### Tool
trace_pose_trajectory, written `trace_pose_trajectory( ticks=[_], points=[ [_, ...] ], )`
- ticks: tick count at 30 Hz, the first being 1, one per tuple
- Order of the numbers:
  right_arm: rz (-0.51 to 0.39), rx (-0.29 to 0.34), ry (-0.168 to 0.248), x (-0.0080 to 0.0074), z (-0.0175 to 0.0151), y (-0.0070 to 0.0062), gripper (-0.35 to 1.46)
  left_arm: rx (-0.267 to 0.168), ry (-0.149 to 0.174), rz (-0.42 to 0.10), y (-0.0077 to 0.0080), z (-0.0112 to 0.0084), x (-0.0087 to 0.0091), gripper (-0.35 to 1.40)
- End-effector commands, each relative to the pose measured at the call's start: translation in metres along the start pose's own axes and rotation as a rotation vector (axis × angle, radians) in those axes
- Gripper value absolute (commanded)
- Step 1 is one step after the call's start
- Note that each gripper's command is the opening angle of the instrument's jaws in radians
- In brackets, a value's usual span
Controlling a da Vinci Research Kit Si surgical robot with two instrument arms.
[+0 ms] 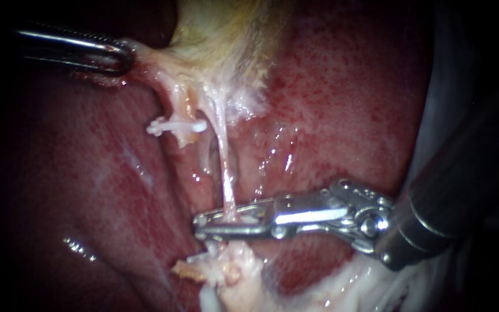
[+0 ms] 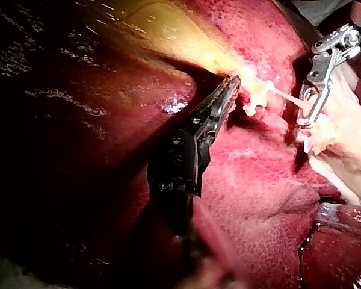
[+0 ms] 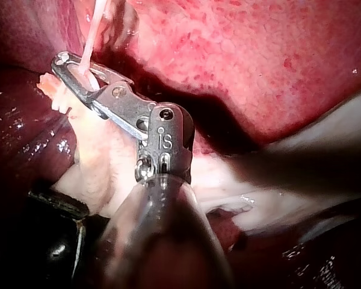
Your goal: Going back first clip right tube
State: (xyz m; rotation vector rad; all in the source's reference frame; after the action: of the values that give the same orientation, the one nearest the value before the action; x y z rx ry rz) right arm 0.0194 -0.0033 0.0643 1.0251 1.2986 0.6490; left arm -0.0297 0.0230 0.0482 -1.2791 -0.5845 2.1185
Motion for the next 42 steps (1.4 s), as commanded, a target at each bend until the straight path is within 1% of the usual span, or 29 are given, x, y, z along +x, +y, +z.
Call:
trace_pose_trajectory(
  ticks=[1, 2, 3, 4, 6, 7, 9, 10, 11, 13, 14, 18, 22, 24, 26, 29, 36, 38, 42],
  points=[
    [-0.065, -0.026, -0.004, 0.0000, -0.0001, 0.0002, -0.07, 0.000, 0.000, 0.000, 0.0000, 0.0000, 0.0000, -0.35],
    [-0.118, -0.055, -0.018, 0.0000, 0.0000, 0.0003, 0.10, -0.001, 0.000, 0.000, 0.0000, 0.0000, 0.0000, -0.35],
    [-0.158, -0.081, -0.046, 0.0001, 0.0001, 0.0003, 0.26, -0.001, 0.000, 0.000, -0.0001, -0.0001, -0.0001, -0.35],
    [-0.186, -0.110, -0.080, 0.0002, 0.0001, 0.0004, 0.35, -0.001, 0.000, 0.000, -0.0001, -0.0001, -0.0001, -0.35],
    [-0.229, -0.157, -0.104, 0.0001, -0.0001, 0.0005, 0.44, -0.001, 0.000, 0.000, -0.0001, -0.0001, -0.0001, -0.35],
    [-0.265, -0.189, -0.113, 0.0001, -0.0004, 0.0004, 0.48, -0.001, 0.000, 0.000, -0.0002, 0.0000, -0.0001, -0.35],
    [-0.322, -0.229, -0.135, 0.0002, -0.0010, 0.0001, 0.49, -0.001, 0.000, 0.000, -0.0002, 0.0000, -0.0001, -0.35],
    [-0.376, -0.243, -0.158, 0.0003, -0.0016, -0.0002, 0.49, -0.001, 0.000, 0.000, -0.0002, -0.0001, -0.0001, -0.35],
    [-0.390, -0.250, -0.170, 0.0004, -0.0020, -0.0004, 0.49, -0.001, 0.000, 0.000, -0.0002, -0.0001, -0.0002, -0.35],
    [-0.461, -0.268, -0.201, 0.0009, -0.0034, -0.0011, 0.49, -0.001, 0.000, 0.000, -0.0003, -0.0001, -0.0002, -0.35],
    [-0.500, -0.279, -0.225, 0.0014, -0.0042, -0.0015, 0.49, -0.001, 0.000, 0.000, -0.0003, -0.0001, -0.0002, -0.35],
    [-0.625, -0.295, -0.311, 0.0028, -0.0066, -0.0031, 0.49, -0.001, 0.000, 0.000, -0.0003, -0.0001, -0.0002, -0.35],
    [-0.695, -0.290, -0.366, 0.0038, -0.0087, -0.0047, 0.49, -0.001, 0.000, 0.000, -0.0003, -0.0001, -0.0002, -0.35],
    [-0.714, -0.284, -0.382, 0.0043, -0.0097, -0.0055, 0.49, -0.001, 0.000, 0.000, -0.0003, -0.0001, -0.0002, -0.35],
    [-0.729, -0.285, -0.383, 0.0048, -0.0106, -0.0063, 0.50, -0.001, 0.000, 0.000, -0.0003, -0.0001, -0.0002, -0.35],
    [-0.750, -0.299, -0.392, 0.0057, -0.0119, -0.0069, 0.50, -0.001, 0.000, 0.001, -0.0003, -0.0001, -0.0003, -0.35],
    [-0.761, -0.345, -0.397, 0.0073, -0.0142, -0.0071, 0.50, 0.004, 0.001, 0.004, -0.0004, 0.0007, -0.0009, -0.35],
    [-0.765, -0.349, -0.402, 0.0074, -0.0145, -0.0071, 0.50, 0.011, 0.004, 0.007, -0.0005, 0.0013, -0.0014, -0.35],
    [-0.760, -0.349, -0.399, 0.0075, -0.0147, -0.0071, 0.50, 0.000, -0.011, 0.004, -0.0008, 0.0032, -0.0030, -0.35]
  ],
)
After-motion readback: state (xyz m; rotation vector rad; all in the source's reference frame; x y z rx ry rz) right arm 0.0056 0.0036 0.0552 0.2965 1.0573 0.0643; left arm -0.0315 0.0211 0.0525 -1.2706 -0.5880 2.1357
